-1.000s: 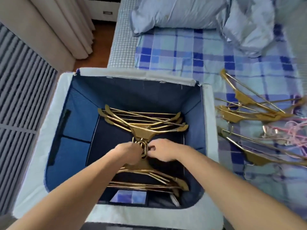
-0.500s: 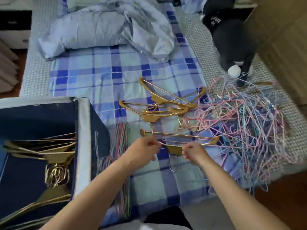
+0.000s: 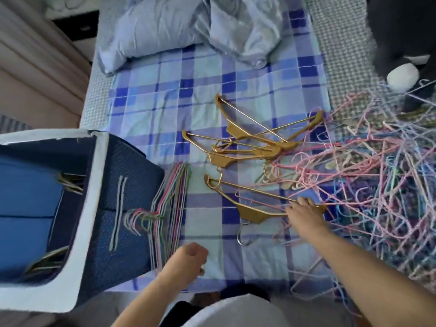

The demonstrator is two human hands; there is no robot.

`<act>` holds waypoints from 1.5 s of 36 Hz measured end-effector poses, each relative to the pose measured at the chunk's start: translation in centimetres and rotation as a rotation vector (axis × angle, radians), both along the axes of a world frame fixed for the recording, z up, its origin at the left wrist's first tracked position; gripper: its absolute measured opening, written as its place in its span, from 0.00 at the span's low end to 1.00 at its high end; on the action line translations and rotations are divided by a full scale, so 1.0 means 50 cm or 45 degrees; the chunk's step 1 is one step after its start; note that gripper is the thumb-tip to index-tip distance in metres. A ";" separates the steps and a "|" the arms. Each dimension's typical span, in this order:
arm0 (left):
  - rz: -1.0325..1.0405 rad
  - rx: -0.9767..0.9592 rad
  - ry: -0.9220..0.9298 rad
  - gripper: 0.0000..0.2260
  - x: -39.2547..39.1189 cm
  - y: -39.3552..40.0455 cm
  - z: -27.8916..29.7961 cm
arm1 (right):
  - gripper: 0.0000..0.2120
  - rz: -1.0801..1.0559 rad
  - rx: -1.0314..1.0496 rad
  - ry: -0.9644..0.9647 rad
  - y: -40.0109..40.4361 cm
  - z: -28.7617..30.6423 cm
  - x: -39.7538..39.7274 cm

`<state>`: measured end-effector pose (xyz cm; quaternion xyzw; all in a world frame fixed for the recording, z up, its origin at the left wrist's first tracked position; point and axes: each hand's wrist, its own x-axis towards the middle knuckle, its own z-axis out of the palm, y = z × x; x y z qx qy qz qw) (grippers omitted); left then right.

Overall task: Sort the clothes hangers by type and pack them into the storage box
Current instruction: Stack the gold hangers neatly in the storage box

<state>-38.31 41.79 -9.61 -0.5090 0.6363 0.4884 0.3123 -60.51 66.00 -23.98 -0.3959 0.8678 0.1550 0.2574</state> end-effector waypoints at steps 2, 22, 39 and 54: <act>-0.088 -0.035 0.033 0.07 -0.019 0.009 0.008 | 0.13 0.013 -0.035 0.042 -0.014 0.015 -0.008; 0.721 0.129 0.683 0.22 -0.133 0.020 0.096 | 0.08 -0.131 -0.482 -0.764 -0.077 0.337 0.062; 0.953 0.057 0.591 0.10 -0.064 -0.016 0.027 | 0.44 0.208 -0.030 -0.106 -0.354 -0.064 -0.197; 0.885 -0.038 0.827 0.16 -0.054 -0.006 0.119 | 0.03 -0.529 -0.665 -0.856 -0.281 0.186 -0.032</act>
